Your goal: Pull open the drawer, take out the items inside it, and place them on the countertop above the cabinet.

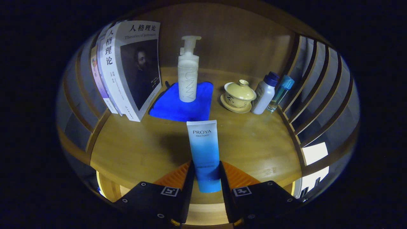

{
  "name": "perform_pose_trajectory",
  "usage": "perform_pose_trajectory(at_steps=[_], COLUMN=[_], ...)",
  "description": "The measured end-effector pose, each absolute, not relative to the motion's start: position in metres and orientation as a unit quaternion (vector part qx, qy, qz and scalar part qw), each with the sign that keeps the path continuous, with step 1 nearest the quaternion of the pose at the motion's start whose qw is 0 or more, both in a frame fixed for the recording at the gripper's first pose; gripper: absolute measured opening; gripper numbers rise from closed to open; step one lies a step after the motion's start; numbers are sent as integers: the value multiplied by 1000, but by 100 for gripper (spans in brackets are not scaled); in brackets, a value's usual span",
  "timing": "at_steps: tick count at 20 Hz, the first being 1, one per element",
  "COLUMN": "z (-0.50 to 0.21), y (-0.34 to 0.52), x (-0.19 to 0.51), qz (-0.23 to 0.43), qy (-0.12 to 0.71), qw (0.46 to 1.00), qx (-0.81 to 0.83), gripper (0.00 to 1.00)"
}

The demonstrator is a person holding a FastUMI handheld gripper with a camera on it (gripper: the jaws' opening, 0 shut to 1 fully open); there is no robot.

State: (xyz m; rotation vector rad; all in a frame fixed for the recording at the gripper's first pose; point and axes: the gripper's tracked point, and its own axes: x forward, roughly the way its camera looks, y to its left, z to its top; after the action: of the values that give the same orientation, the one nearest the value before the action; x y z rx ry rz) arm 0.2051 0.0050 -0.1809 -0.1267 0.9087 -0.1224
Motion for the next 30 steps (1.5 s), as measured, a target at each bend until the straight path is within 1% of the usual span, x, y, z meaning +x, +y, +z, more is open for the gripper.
perform_pose_trajectory(at_steps=[5, 11, 13, 14, 15, 17, 23, 30], z=[-196, -193, -182, -175, -169, -155, -115, -66], y=[2, -1, 7, 10, 12, 11, 13, 4], x=[206, 210, 211, 211, 210, 200, 137, 57], qz=[-55, -50, -42, -36, -33, -29, -3, -5], qy=[452, 435, 413, 400, 385, 355, 229, 135], qw=[889, 899, 910, 915, 921, 932, 970, 990], qx=[-47, -19, 13, 30, 44, 61, 81, 45], gripper=[48, 50, 57, 64, 80, 95, 95, 95])
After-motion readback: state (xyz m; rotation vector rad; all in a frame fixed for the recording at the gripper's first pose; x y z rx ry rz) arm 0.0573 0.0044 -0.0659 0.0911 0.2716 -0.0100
